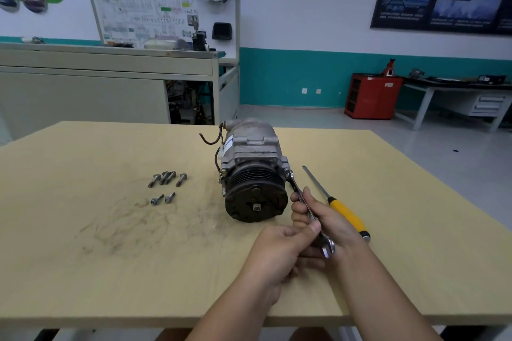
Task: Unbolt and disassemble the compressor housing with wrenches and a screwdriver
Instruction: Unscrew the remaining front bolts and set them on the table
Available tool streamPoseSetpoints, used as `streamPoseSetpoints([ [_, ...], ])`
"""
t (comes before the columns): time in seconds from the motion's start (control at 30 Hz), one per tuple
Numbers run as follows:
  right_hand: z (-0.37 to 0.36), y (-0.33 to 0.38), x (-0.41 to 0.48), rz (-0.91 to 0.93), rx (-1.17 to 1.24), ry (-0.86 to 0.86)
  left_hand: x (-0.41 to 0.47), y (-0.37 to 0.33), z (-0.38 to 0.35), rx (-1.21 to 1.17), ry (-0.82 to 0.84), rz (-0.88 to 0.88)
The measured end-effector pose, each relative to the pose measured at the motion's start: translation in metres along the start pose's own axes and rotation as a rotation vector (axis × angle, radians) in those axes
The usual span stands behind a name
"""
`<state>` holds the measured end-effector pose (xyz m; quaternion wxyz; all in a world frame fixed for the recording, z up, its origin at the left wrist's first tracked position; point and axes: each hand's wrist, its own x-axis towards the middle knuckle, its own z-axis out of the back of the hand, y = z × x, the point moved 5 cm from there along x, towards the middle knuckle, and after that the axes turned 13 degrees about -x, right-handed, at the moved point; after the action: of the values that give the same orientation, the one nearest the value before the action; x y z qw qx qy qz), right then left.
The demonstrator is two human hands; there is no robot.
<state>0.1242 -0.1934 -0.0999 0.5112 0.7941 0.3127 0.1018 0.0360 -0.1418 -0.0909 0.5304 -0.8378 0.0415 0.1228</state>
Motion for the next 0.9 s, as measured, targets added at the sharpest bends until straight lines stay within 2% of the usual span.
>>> streamPoseSetpoints([
  [0.3,0.000,0.003,-0.001,0.088,-0.106,-0.071,-0.001,-0.010,-0.003,0.026,-0.009,-0.072],
  [0.47,0.002,0.003,-0.004,0.072,-0.168,-0.091,-0.001,-0.016,-0.004,0.055,0.002,-0.114],
  [0.6,0.003,0.000,-0.009,0.008,-0.142,0.013,-0.004,-0.018,0.000,0.015,0.023,-0.101],
  [0.73,-0.001,0.000,-0.014,0.035,-0.101,0.129,-0.005,-0.014,0.009,-0.038,0.015,-0.067],
  [0.9,-0.004,-0.003,-0.012,0.037,-0.181,0.089,-0.004,-0.001,0.020,-0.174,0.004,0.037],
])
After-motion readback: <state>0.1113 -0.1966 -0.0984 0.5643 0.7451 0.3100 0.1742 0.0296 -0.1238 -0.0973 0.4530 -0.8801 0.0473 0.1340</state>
